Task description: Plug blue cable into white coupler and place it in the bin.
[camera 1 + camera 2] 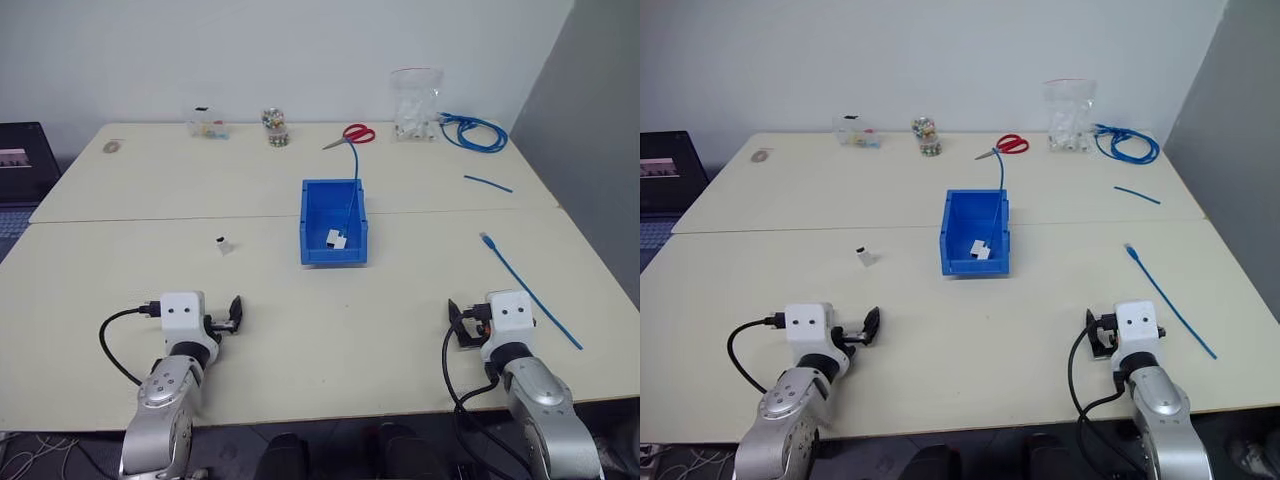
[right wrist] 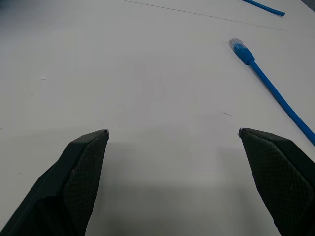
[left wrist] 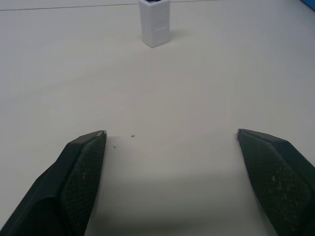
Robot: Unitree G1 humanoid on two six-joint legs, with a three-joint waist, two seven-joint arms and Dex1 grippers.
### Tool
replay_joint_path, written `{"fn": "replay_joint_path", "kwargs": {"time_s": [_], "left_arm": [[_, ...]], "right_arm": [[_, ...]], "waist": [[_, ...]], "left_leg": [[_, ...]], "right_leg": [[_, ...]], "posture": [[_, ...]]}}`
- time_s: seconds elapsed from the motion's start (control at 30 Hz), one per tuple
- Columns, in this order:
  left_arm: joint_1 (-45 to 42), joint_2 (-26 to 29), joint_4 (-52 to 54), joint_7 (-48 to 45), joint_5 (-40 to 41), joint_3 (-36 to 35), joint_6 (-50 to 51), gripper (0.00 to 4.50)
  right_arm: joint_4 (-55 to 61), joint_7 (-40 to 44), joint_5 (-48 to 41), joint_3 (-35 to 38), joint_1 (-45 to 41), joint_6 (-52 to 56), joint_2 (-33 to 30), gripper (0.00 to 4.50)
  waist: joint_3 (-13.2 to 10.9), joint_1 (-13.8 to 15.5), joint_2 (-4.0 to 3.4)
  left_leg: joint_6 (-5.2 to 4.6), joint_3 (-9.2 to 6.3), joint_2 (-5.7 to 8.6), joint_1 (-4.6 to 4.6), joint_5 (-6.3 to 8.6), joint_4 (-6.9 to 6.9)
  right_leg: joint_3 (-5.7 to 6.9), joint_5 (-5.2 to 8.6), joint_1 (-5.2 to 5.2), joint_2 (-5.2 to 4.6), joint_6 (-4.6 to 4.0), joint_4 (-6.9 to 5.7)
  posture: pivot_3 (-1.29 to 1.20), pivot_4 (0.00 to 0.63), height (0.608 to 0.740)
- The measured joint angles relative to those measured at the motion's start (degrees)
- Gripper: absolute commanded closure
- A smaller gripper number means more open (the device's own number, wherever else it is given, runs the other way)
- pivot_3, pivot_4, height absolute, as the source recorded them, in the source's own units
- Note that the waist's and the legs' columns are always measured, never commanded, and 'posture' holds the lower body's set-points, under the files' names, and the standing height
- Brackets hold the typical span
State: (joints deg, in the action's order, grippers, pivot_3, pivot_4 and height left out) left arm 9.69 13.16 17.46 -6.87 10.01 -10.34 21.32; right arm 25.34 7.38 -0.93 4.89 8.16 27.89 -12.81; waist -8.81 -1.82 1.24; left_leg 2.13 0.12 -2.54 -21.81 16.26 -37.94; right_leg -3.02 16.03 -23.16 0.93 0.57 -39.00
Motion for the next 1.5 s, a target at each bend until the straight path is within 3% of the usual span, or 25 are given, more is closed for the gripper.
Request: {"fn": "replay_joint_path", "kwargs": {"time_s": [1.0,1.17,1.3,1.5], "left_arm": [[1.1,-3.1,1.0,1.3,-3.3,2.0,-2.0,0.07],[1.1,-1.6,1.0,0.1,-3.9,2.6,-2.3,0.07],[-2.4,5.3,1.3,-9.6,-3.0,8.3,-0.6,0.07],[-18.5,10.7,1.8,-30.0,2.4,20.9,1.1,0.07]], "right_arm": [[-4.0,1.1,-0.4,-1.2,-3.0,-3.9,-0.4,0.02],[-4.1,1.6,-0.4,-0.6,-2.9,-3.8,-1.4,0.02],[-3.6,5.0,-0.9,2.1,-2.5,-1.4,-7.8,0.02],[-7.4,10.6,-6.0,11.0,-7.2,0.9,-15.8,0.02]], "waist": [[0.0,0.1,0.02],[0.0,0.1,0.01],[-0.1,0.5,-0.01],[-0.2,-0.2,0.01]], "left_leg": [[-0.01,0.03,0.05,-0.01,0.00,0.00],[-0.01,0.02,0.05,-0.02,0.00,0.00],[-0.05,0.05,0.24,-0.12,-0.03,-0.04],[-0.15,0.06,0.72,-0.07,-0.08,0.01]], "right_leg": [[-0.06,0.00,-0.01,0.01,0.01,0.02],[-0.04,0.00,-0.01,0.01,0.01,0.02],[0.11,-0.01,-0.02,0.02,0.03,0.02],[0.18,-0.09,0.00,0.01,0.15,0.02]], "posture": [[0.00,0.150,0.740],[0.00,0.150,0.740],[0.00,0.150,0.740],[0.00,0.150,0.740]]}}
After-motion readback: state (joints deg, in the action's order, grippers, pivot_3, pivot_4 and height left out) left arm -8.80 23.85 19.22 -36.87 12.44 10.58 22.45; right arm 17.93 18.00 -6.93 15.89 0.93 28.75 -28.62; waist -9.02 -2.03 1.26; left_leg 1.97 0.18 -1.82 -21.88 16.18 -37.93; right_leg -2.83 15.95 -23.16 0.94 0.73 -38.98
